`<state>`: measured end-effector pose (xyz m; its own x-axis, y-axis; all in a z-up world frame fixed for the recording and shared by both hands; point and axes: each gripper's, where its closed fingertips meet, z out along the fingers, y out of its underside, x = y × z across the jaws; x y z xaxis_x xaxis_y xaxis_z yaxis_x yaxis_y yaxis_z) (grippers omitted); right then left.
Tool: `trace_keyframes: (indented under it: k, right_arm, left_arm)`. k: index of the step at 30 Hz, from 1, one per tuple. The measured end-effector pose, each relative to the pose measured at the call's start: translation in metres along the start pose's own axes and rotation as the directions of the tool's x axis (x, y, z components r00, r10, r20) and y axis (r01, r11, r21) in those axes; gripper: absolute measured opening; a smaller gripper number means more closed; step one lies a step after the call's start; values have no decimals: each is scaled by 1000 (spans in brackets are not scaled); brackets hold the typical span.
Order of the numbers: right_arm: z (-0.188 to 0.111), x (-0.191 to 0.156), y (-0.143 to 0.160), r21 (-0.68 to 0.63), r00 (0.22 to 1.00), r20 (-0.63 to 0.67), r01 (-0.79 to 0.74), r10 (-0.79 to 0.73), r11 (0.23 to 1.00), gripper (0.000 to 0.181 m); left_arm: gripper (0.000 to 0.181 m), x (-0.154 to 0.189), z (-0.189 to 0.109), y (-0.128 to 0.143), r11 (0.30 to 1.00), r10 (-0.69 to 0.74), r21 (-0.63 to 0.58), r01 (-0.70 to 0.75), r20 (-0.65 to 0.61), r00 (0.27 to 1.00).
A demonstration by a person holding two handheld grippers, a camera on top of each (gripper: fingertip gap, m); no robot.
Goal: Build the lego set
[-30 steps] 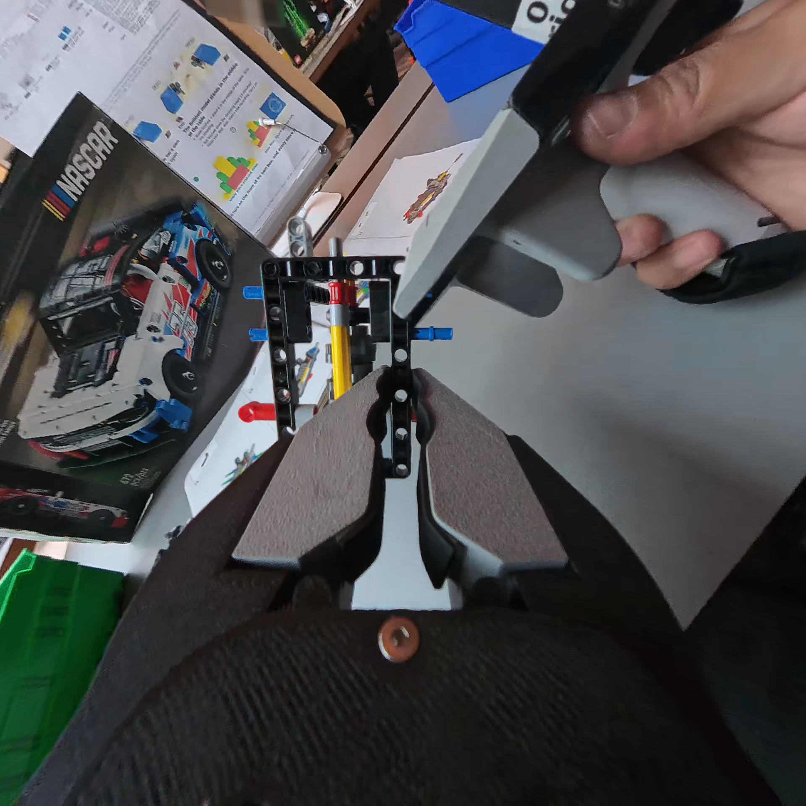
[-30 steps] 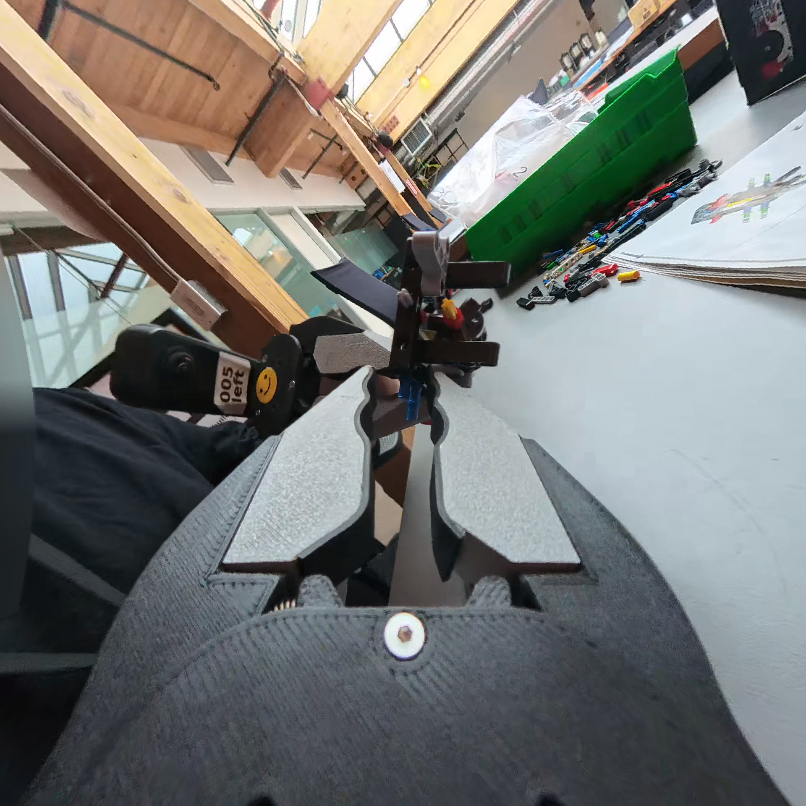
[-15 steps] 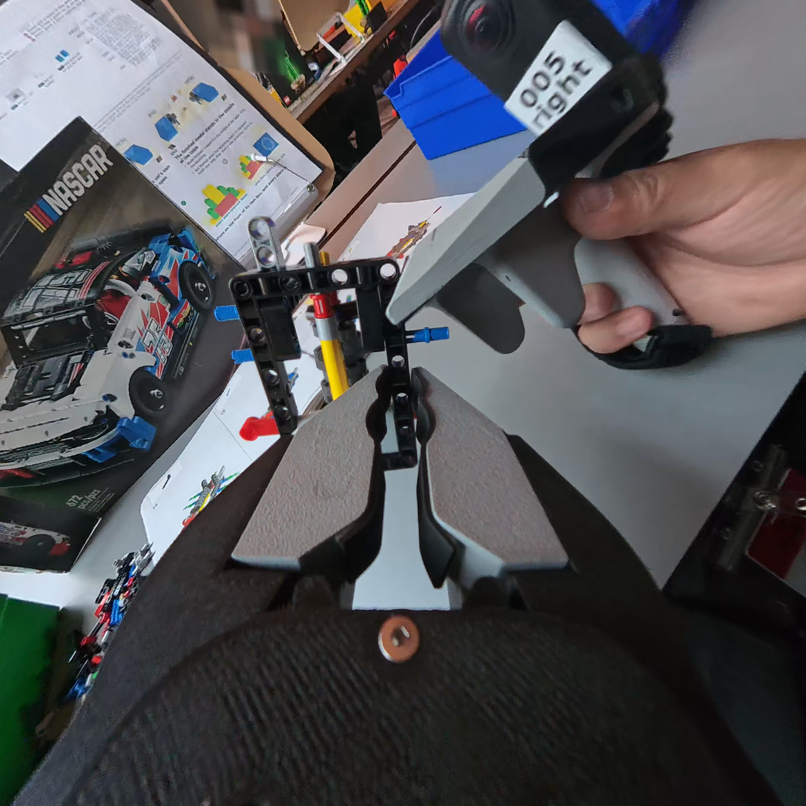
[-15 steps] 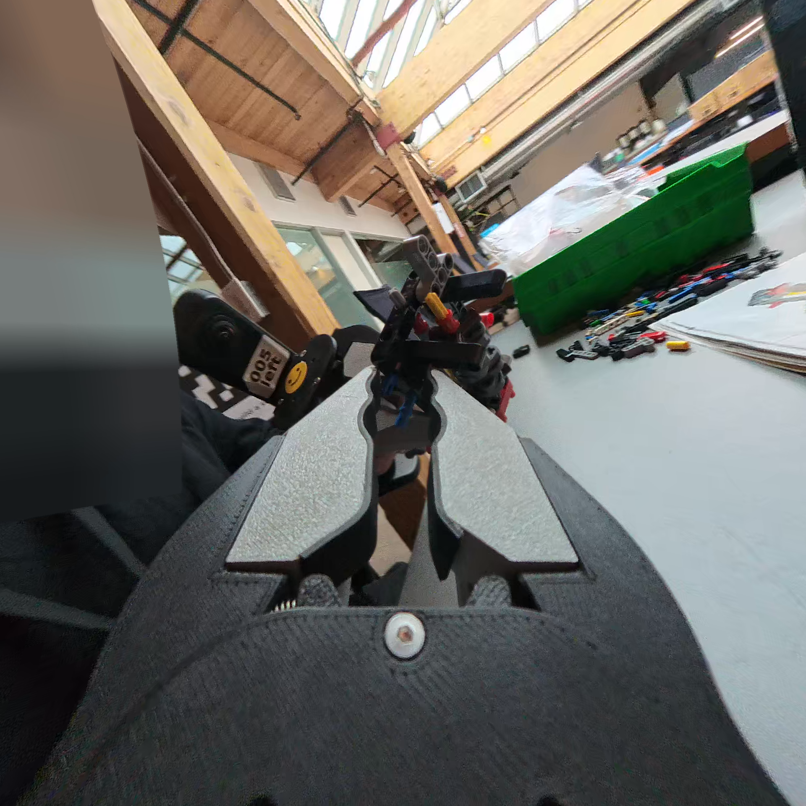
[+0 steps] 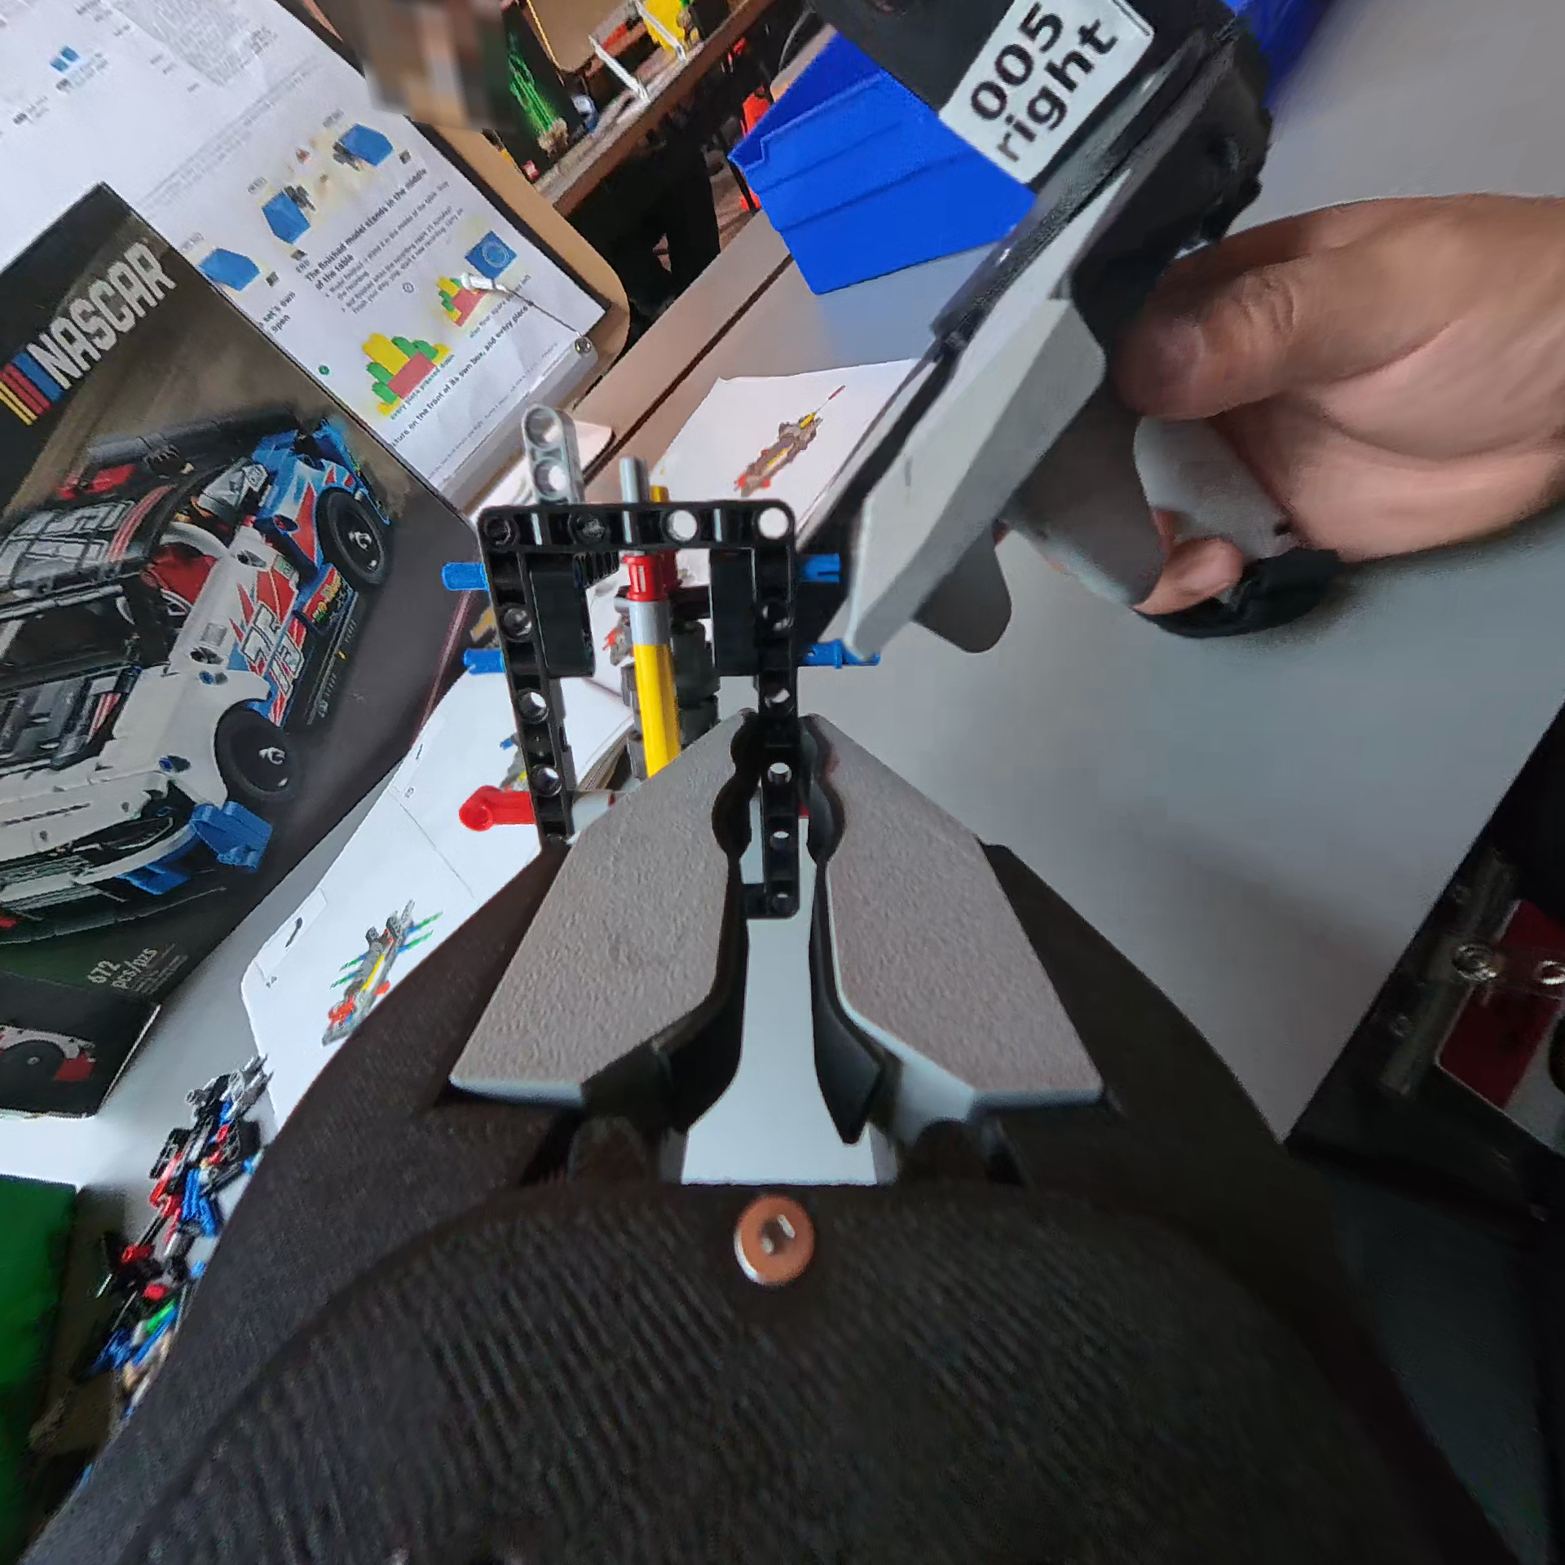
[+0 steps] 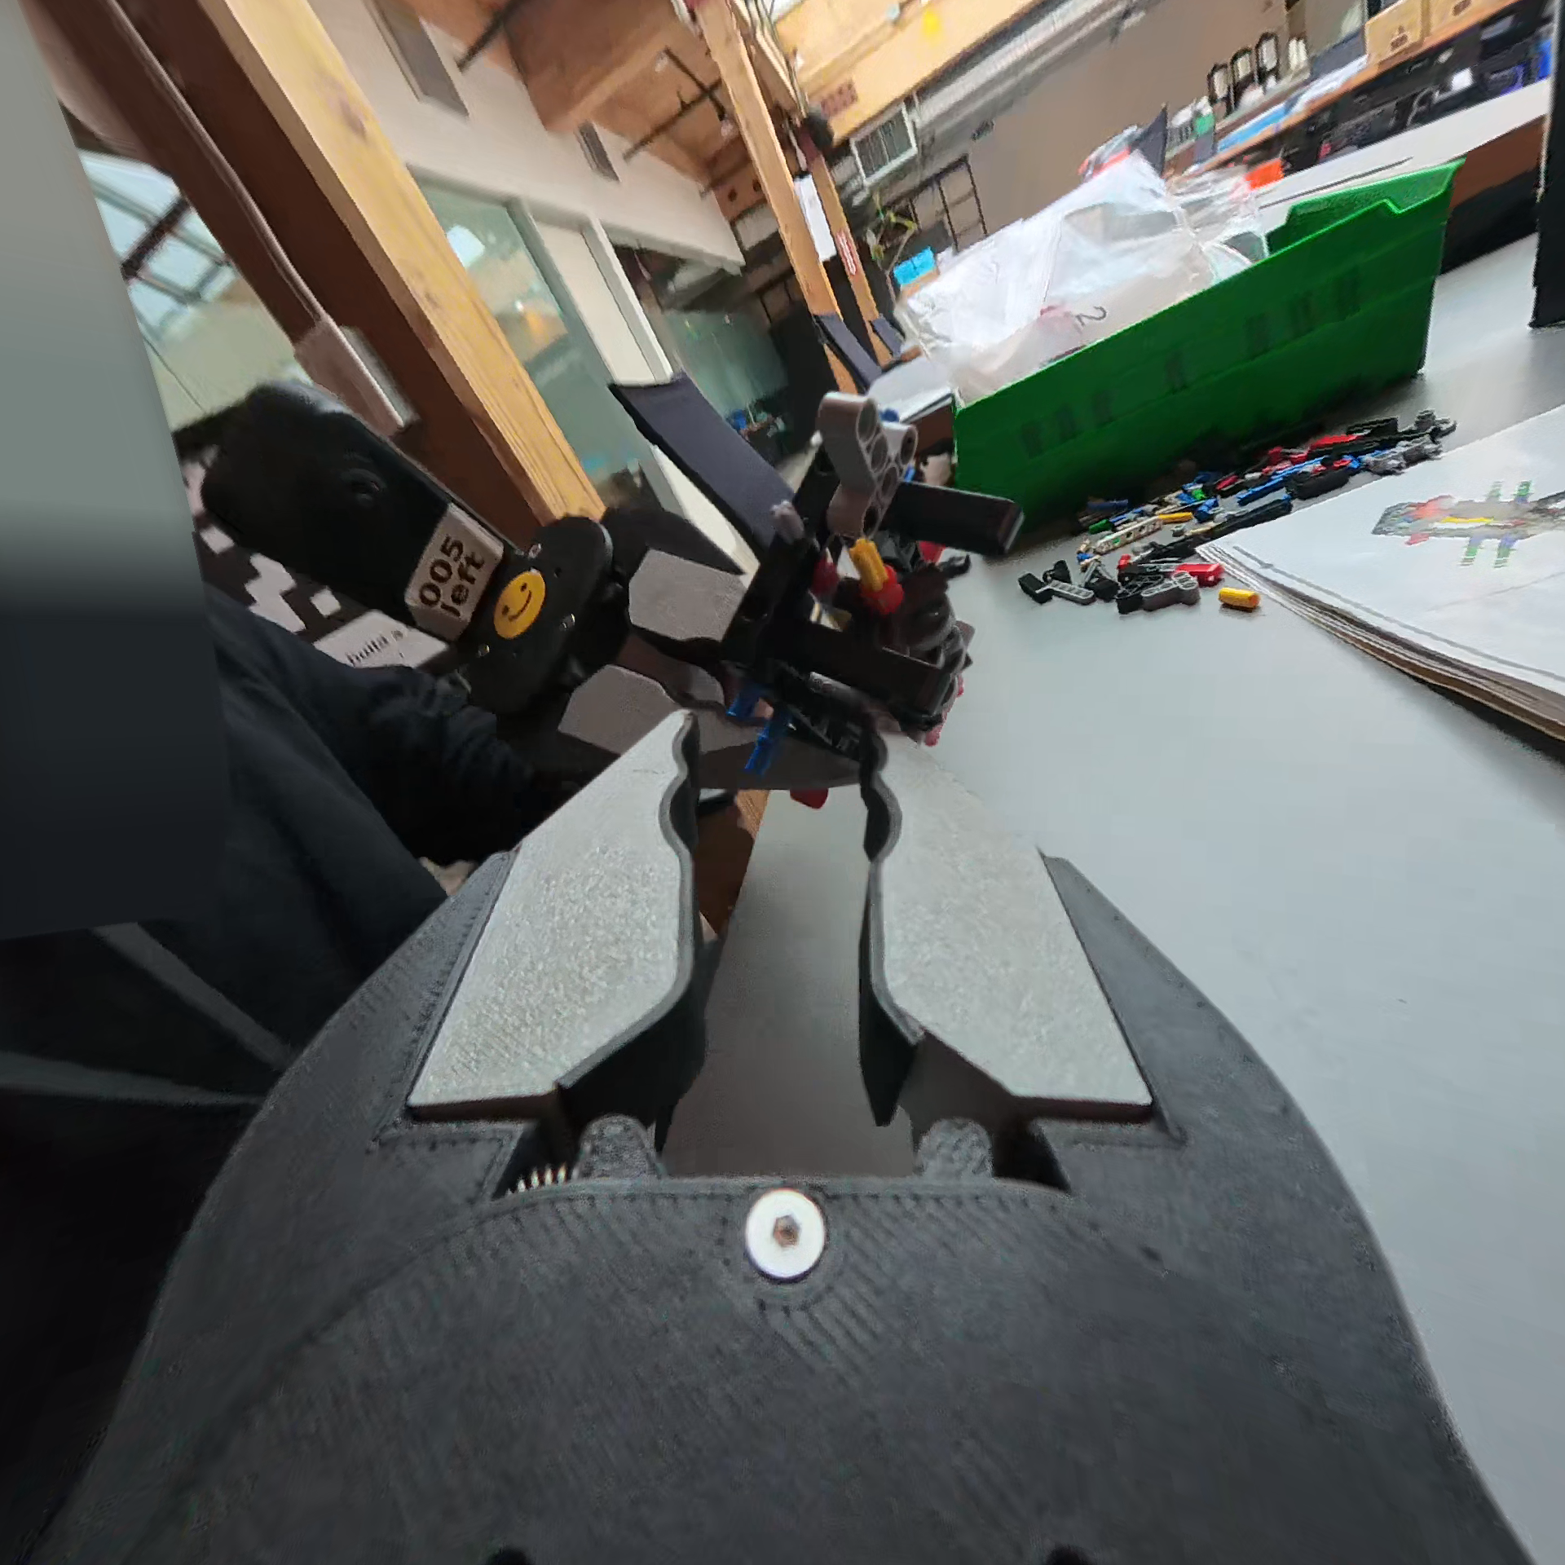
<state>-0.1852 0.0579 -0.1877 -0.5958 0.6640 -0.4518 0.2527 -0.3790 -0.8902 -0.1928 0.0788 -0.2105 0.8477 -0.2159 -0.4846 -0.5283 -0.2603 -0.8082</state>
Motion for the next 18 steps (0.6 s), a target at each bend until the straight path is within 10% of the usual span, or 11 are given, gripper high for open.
trace_keyframes:
  k: [8,18]
  right_arm:
    - [-43,32,24,-451,862,-256,294,-438,843,55]
    - [-30,59,58,-647,750,-235,354,-618,675,69]
  left_arm:
    - [6,26,17,28,983,-151,-145,112,-290,945]
    - [6,41,31,58,936,-120,-350,-33,-406,906]
